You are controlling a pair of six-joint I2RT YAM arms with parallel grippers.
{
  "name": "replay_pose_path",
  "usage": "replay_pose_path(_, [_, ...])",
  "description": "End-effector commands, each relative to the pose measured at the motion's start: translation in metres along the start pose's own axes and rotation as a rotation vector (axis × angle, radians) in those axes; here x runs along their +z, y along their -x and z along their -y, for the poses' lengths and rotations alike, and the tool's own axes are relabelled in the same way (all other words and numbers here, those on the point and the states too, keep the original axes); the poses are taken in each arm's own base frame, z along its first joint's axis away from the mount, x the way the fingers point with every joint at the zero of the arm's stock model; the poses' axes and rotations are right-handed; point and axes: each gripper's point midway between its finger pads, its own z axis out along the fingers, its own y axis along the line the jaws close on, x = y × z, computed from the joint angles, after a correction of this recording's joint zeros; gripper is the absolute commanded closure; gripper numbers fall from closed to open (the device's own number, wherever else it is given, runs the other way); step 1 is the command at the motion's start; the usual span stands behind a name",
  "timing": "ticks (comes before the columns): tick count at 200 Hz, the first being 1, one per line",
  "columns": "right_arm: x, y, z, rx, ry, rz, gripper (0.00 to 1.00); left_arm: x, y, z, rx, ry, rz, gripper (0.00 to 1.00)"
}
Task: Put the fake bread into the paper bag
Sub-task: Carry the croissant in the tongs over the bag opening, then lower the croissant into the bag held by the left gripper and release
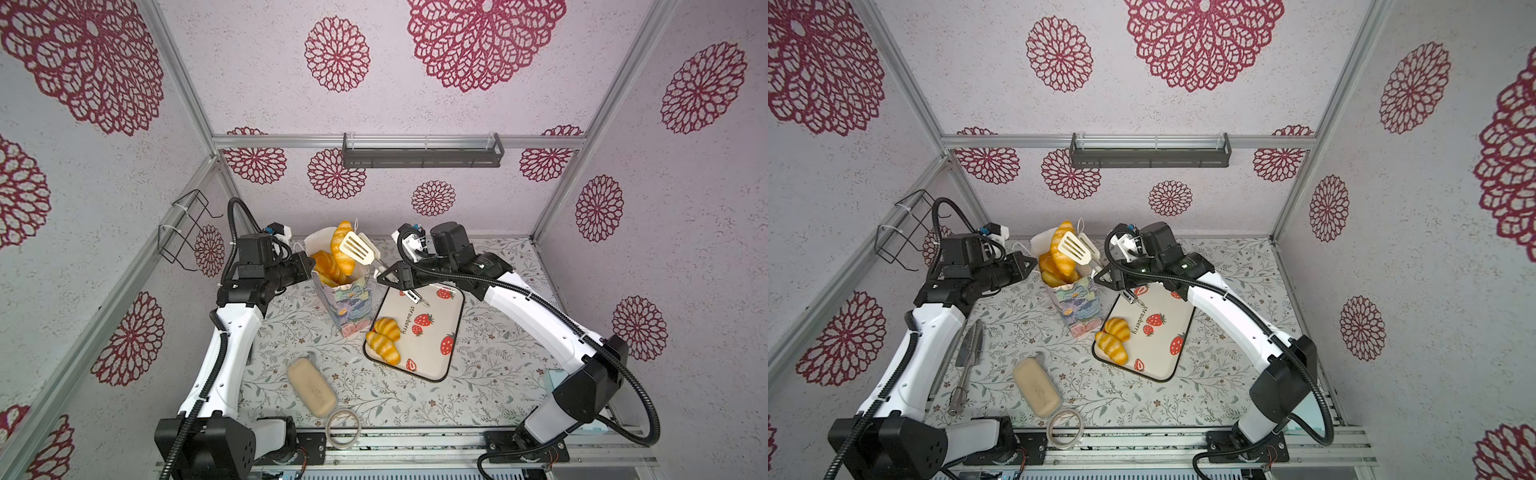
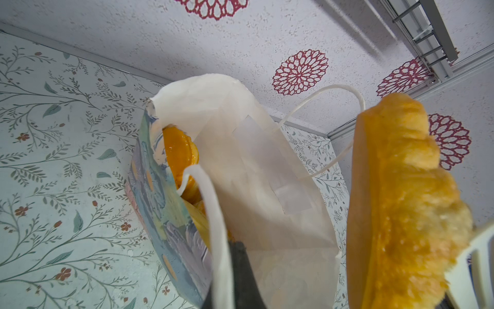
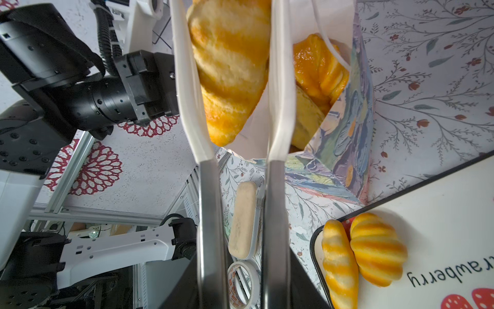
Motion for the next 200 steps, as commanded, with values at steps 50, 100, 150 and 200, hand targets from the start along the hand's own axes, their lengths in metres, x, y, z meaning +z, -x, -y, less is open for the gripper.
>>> replay_pose_path(50, [0.007,0.042,-0.019,-0.078,0.064,0.093,0.61,-0.006,0.006,0.003,0.005,-0.02,0.034,1.0])
replay_pose_path(100, [0.021,0.052,-0.013,-0.065,0.07,0.092,0.6,-0.007,0.006,0.003,0.005,-0.019,0.035,1.0])
replay_pose_path(150, [0.033,0.056,-0.006,-0.044,0.061,0.072,0.54,-0.008,0.007,0.003,0.005,-0.019,0.039,1.0])
replay_pose_path(200, [0.034,0.06,-0.007,-0.049,0.063,0.082,0.46,-0.009,0.007,0.003,0.005,-0.018,0.039,1.0])
